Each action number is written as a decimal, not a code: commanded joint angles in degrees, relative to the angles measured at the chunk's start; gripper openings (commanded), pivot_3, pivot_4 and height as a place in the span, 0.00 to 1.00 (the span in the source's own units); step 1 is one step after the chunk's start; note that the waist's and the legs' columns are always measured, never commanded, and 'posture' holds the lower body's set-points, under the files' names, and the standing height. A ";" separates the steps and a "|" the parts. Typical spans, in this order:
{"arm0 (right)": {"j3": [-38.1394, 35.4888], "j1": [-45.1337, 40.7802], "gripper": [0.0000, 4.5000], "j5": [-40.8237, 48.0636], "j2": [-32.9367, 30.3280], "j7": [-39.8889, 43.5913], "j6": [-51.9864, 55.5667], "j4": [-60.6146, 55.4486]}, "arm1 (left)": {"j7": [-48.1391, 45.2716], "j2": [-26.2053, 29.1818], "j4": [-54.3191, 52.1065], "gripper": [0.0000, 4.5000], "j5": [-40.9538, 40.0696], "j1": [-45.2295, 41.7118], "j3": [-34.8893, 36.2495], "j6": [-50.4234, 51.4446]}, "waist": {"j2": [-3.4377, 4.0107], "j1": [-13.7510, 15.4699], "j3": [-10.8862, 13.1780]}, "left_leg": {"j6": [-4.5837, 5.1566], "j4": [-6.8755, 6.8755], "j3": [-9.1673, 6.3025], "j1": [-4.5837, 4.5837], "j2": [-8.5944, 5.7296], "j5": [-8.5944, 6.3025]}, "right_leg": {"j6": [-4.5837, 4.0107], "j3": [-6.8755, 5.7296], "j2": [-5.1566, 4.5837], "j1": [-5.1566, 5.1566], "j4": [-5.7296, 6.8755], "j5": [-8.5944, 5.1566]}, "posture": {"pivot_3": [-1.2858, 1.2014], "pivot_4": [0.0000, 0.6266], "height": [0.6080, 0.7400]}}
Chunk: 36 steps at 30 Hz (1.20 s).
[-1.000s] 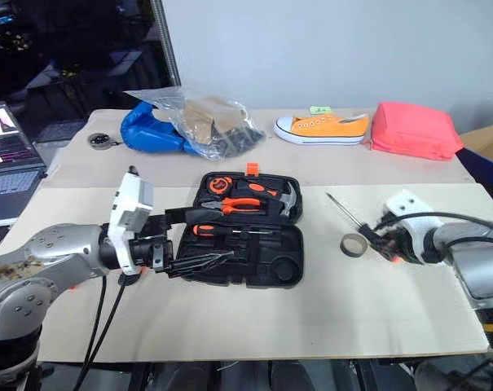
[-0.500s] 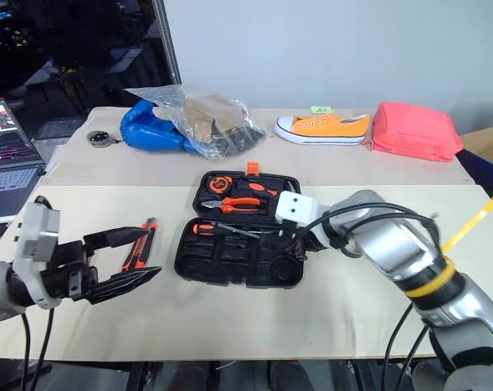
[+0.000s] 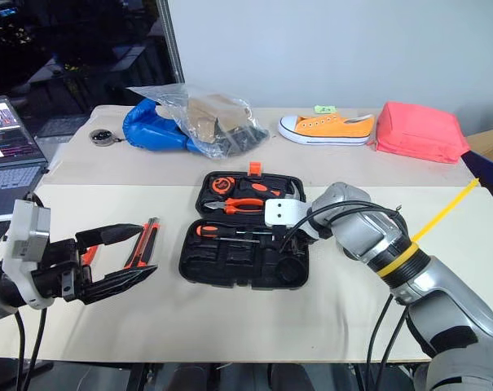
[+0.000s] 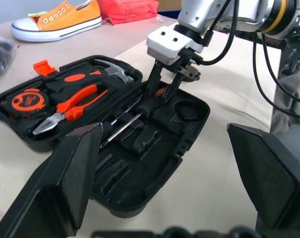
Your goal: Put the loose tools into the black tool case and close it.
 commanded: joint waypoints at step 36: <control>-18.26 35.52 0.00 3.72 10.35 -24.13 -12.83 -10.79 | 4.24 -2.41 -2.60 0.95 1.09 7.04 -0.60 -3.60 | -0.54 0.17 -0.40 | -0.05 -0.26 -0.09 0.98 0.10 -0.02 | 0.19 -0.04 -0.02 1.00 0.02 -0.66 | 0.52 0.24 1.00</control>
